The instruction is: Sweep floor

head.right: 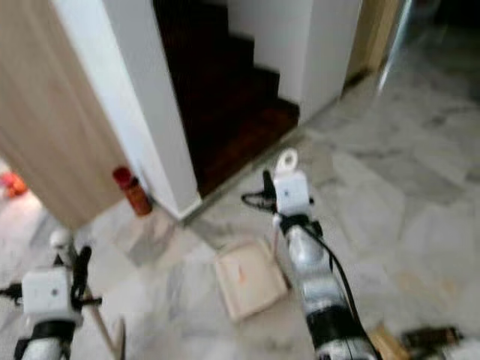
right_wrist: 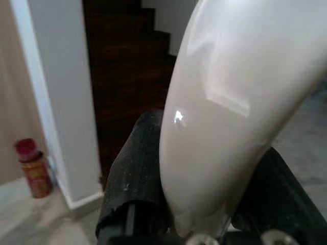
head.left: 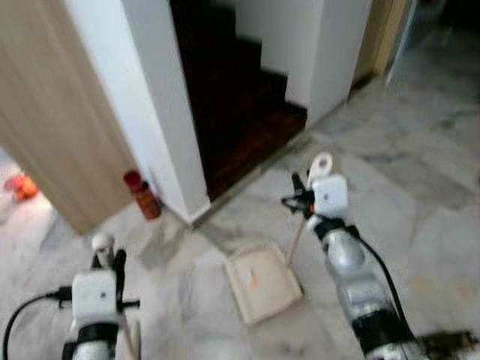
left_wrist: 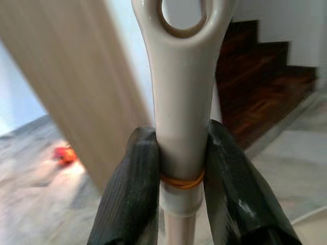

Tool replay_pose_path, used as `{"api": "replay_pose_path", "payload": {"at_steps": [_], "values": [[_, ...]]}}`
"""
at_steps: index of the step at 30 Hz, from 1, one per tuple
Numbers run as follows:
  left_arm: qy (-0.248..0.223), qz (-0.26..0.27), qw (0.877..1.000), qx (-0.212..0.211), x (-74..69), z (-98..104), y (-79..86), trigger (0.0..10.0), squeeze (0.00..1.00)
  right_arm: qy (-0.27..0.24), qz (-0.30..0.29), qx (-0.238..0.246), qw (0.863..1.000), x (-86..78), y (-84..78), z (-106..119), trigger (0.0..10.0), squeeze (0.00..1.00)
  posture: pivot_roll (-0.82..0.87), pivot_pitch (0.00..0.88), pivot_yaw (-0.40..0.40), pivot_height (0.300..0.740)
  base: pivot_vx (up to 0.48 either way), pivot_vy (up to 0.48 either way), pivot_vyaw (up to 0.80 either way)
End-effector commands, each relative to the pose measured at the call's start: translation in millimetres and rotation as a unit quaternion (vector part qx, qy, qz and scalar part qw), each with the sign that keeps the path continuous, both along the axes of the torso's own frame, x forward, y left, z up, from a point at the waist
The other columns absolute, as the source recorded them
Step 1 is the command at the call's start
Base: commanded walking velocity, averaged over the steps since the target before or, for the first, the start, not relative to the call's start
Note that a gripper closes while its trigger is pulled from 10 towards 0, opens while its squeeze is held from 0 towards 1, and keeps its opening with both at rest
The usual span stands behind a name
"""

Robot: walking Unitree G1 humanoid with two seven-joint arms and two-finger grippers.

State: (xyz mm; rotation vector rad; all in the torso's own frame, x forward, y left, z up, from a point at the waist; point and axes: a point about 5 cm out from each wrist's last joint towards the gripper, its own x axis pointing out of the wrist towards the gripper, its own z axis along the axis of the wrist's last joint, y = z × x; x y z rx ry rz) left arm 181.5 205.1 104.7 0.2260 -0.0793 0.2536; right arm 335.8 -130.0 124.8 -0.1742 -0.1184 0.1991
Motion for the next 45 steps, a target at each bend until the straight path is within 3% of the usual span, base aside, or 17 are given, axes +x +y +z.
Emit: {"api": "replay_pose_path", "payload": {"at_steps": [1, 45], "values": [[-0.018, 0.008, 1.0, 0.012, 0.7, 7, 4.6, 10.0, 0.0, -0.029, 0.013, 0.004, 0.999, 2.5, 7.4, 13, 10.0, 0.0, -0.04, 0.01, 0.092, 0.74, 0.0, 0.0, -0.7], [-0.065, 0.03, 0.997, 0.004, 12.1, 15, 6.1, 10.0, 0.0, -0.019, 0.008, -0.003, 1.0, 5.5, 6.6, 8, 10.0, 0.0, -0.08, 0.0, 0.076, 0.74, 0.0, 0.0, -0.69]]}}
